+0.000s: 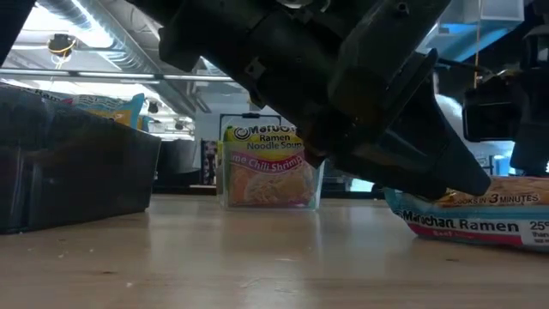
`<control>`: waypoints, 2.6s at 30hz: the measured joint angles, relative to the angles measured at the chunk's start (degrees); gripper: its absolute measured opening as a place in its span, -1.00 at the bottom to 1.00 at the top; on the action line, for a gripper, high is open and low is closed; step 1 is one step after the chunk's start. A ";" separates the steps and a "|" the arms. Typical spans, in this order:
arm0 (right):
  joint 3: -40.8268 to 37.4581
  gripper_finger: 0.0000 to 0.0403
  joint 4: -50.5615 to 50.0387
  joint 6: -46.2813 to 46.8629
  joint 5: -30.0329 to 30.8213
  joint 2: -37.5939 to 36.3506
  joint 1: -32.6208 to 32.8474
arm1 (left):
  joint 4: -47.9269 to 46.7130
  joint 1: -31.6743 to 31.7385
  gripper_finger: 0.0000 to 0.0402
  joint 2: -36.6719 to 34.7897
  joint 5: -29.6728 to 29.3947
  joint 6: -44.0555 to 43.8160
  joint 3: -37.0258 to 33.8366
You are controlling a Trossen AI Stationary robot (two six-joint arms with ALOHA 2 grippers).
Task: Sort Maruchan noodles
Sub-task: Put the blue noodle pack into the black bin
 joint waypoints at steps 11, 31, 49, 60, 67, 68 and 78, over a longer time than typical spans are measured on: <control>5.44 0.59 0.03 -6.11 0.70 2.64 0.11 | -0.50 0.13 -0.04 0.20 -0.91 -0.02 -0.15; 15.19 -0.61 -6.29 -24.16 1.16 2.49 0.13 | -24.75 -8.51 -0.04 -14.90 -7.21 -0.02 -0.19; 46.40 -0.61 -38.01 -45.63 3.91 13.39 -0.26 | 3.91 -12.52 -0.04 -28.61 -8.13 -2.84 -24.54; 60.22 -0.61 -50.57 -49.57 4.20 21.79 0.11 | 7.52 -12.21 -0.04 -28.59 -11.53 -6.10 -25.42; 60.69 -0.61 -49.58 -49.31 5.33 22.36 -0.44 | 7.80 -11.11 0.09 -27.76 -7.63 -6.40 -25.42; 60.69 -0.61 -49.14 -49.39 5.47 22.36 -0.44 | 7.67 -10.98 0.11 -27.43 -7.50 -6.66 -25.42; 60.62 -0.60 -46.93 -49.38 6.36 22.36 -1.14 | 10.53 -8.90 0.10 -23.58 -2.93 -9.11 -25.42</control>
